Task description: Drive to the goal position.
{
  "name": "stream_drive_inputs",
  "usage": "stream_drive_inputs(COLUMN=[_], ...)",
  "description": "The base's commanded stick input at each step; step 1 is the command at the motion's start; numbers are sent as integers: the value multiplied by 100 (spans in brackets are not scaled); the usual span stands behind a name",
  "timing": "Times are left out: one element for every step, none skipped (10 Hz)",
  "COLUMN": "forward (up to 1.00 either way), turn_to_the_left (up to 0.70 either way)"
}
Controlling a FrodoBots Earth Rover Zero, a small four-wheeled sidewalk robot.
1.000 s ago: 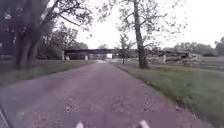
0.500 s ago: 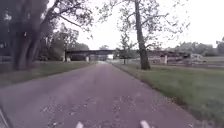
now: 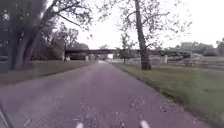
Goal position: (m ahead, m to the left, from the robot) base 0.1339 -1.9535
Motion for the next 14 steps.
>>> stream_drive_inputs(forward=[70,70,70,70,70,70,70,70,70,70,70,70,70,70], turn_to_the_left=[0,0,0,0,0,0,0,0,0,0,0,0,0,0])
